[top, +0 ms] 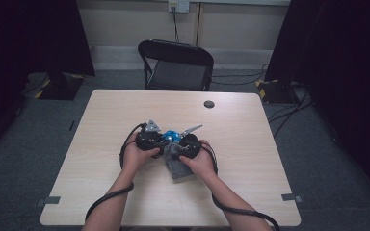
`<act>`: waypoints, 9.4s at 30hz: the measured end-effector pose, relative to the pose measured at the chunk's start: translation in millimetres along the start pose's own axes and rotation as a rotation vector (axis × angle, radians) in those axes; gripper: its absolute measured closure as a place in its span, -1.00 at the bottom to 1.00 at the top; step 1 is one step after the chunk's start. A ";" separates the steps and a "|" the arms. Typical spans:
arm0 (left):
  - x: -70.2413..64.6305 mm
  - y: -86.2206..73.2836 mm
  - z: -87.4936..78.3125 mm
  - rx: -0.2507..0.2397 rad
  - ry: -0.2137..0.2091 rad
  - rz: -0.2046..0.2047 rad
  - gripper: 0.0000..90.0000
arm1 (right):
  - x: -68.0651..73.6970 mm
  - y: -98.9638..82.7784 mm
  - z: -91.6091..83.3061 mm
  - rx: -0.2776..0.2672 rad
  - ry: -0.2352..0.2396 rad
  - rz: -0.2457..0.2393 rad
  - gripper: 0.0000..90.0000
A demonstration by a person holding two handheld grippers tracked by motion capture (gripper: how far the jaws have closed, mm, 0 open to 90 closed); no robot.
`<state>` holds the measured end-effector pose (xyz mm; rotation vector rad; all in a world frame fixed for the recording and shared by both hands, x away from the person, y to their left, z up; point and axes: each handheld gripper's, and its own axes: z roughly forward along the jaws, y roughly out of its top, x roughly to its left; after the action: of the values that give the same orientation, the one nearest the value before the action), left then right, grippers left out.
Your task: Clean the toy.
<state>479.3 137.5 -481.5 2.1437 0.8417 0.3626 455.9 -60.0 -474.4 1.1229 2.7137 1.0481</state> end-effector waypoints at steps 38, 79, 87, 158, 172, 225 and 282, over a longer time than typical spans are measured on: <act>-1.7 0.9 0.6 0.000 0.008 -0.010 0.05 | 43.0 -2.4 2.8 0.017 0.176 -0.151 0.66; -32.8 20.8 -31.6 -0.045 -0.144 0.053 -0.04 | 6.1 -38.9 -54.1 -0.048 0.129 -0.187 -0.13; -56.5 17.2 -31.6 -0.036 -0.211 0.100 -0.02 | -2.3 -64.7 -73.0 -0.058 0.113 -0.144 -0.16; 6.4 -83.7 -144.3 -0.002 0.030 -0.215 0.69 | -4.9 59.2 18.7 -0.145 0.070 -0.222 -0.66; 20.7 -90.2 -105.3 0.098 0.168 -0.287 0.64 | -8.7 54.2 49.6 -0.100 -0.002 -0.303 -0.83; -29.0 -62.7 -77.2 0.189 -0.149 -0.095 0.65 | -4.1 46.1 50.4 -0.148 -0.021 -0.272 -0.85; 12.0 -62.9 -144.1 -0.046 -0.036 -0.182 0.63 | -7.0 45.1 48.0 -0.137 -0.029 -0.246 -0.85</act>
<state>387.4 257.4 -436.1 2.0067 0.9893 0.2472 501.6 -13.5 -486.3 0.7542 2.6244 1.1469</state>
